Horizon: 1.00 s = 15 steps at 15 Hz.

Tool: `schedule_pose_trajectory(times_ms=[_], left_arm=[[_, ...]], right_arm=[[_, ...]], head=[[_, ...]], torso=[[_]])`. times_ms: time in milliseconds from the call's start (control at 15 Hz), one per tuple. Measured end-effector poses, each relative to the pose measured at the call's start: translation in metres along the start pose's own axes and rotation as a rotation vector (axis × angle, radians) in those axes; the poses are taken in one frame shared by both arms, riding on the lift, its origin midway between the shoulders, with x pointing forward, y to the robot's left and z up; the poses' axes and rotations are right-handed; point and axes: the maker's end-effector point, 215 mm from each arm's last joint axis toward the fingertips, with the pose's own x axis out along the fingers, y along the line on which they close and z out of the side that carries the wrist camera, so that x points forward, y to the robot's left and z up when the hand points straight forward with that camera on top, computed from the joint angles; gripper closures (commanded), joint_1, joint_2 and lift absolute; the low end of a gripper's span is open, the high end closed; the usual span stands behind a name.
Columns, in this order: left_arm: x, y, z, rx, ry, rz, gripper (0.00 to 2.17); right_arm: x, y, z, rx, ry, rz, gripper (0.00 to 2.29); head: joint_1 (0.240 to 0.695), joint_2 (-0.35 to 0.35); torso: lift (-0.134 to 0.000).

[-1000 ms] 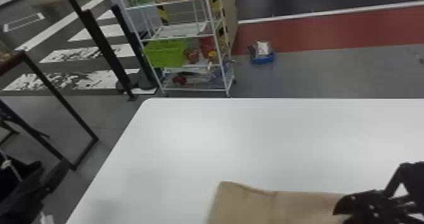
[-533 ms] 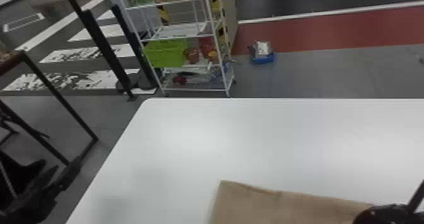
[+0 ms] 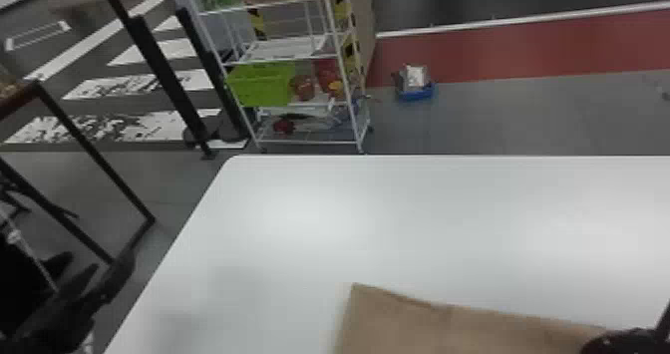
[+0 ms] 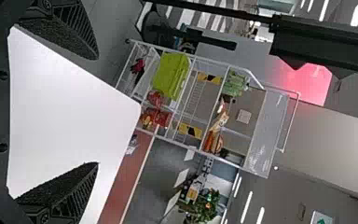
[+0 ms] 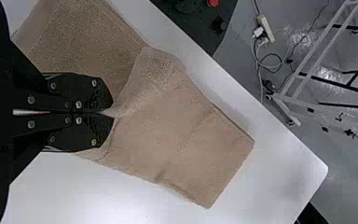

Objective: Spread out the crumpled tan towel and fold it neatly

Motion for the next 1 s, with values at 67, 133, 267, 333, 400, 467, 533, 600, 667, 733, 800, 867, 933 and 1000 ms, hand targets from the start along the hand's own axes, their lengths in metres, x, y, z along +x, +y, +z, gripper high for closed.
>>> schedule_pose_trajectory(times_ms=[67,133,267,333,400,467,533,600,667,733,800,867,933,1000], left_arm=[[0.000,0.001,-0.001,0.001,0.002,0.002,0.08],[0.000,0.002,-0.001,0.002,0.003,0.005,0.08],[0.001,0.003,0.000,0.008,0.003,0.008,0.08],[0.000,0.004,0.000,0.009,0.003,0.010,0.08],[0.000,0.005,0.001,0.010,0.003,0.012,0.08],[-0.001,0.007,0.001,0.010,0.003,0.016,0.08],[-0.002,0.009,0.000,0.010,0.003,0.019,0.08],[-0.002,0.010,0.000,0.009,0.004,0.021,0.08],[-0.002,0.010,0.000,0.009,0.004,0.022,0.08],[-0.002,0.010,0.000,0.009,0.004,0.022,0.08],[-0.002,0.010,0.000,0.008,0.005,0.021,0.08],[-0.002,0.010,0.000,0.007,0.005,0.020,0.08],[-0.002,0.010,0.000,0.007,0.005,0.021,0.08],[-0.003,0.011,0.000,0.007,0.004,0.022,0.08]], right_arm=[[-0.001,0.000,-0.002,-0.003,-0.004,0.000,1.20],[-0.004,-0.002,-0.003,0.000,-0.012,-0.006,1.20],[-0.020,-0.011,0.000,0.016,-0.051,-0.040,1.20],[-0.026,-0.012,0.004,0.018,-0.068,-0.048,1.20],[-0.032,-0.011,0.007,0.015,-0.081,-0.054,1.20],[-0.041,-0.010,0.010,0.009,-0.093,-0.067,1.20],[-0.050,-0.011,0.010,0.004,-0.100,-0.085,1.20],[-0.058,-0.014,0.010,0.002,-0.104,-0.102,1.20],[-0.062,-0.015,0.010,0.000,-0.107,-0.110,1.20],[-0.064,-0.014,0.010,-0.004,-0.111,-0.113,1.20],[-0.065,-0.013,0.009,-0.007,-0.114,-0.118,1.20],[-0.069,-0.014,0.008,-0.010,-0.118,-0.126,1.20],[-0.069,-0.012,0.008,-0.012,-0.121,-0.127,1.20],[-0.065,-0.004,0.008,-0.016,-0.119,-0.110,1.20]], head=[[0.695,0.350],[0.695,0.350],[0.695,0.350],[0.695,0.350],[0.695,0.350],[0.695,0.350],[0.695,0.350],[0.695,0.350],[0.695,0.350],[0.695,0.350],[0.695,0.350],[0.695,0.350],[0.695,0.350],[0.695,0.350]], torso=[[-0.122],[-0.122],[-0.122],[-0.122],[-0.122],[-0.122],[-0.122],[-0.122],[-0.122],[-0.122],[-0.122],[-0.122],[-0.122],[-0.122]])
